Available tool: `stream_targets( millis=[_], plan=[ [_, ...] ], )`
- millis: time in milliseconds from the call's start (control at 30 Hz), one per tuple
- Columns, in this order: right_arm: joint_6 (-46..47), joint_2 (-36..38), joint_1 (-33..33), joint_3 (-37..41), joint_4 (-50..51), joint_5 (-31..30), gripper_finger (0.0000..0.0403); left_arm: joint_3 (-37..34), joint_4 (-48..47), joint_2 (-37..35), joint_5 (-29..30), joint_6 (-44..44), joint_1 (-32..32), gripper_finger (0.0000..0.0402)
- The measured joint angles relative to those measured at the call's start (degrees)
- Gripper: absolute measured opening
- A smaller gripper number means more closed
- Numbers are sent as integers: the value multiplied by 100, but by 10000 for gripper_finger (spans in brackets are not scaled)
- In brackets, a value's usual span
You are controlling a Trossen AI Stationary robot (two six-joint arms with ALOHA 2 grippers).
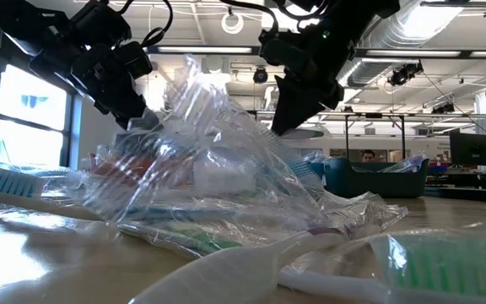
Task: Pick & Place Toothbrushes
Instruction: Put the green toothbrush into the transparent bin
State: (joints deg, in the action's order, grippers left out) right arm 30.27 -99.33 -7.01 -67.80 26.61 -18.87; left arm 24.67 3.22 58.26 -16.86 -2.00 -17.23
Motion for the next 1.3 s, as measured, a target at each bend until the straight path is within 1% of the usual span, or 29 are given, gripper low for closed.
stream_targets(
  millis=[667, 1000, 1133, 1300],
  plan=[
    [-175, 0, 4, 1, -114, -46, 16, 0, 0, 0, 0, 0, 1, 132],
    [-649, 0, 185, 1, -615, 32, 16, 0, 0, 0, 0, 2, 0, 132],
    [-890, 0, 363, 0, -889, 43, 16, 0, 0, 0, 0, 11, 0, 132],
    [-1246, 0, 676, 1, -1471, 100, 16, 1, 2, 0, 0, 22, 0, 132]
  ],
)
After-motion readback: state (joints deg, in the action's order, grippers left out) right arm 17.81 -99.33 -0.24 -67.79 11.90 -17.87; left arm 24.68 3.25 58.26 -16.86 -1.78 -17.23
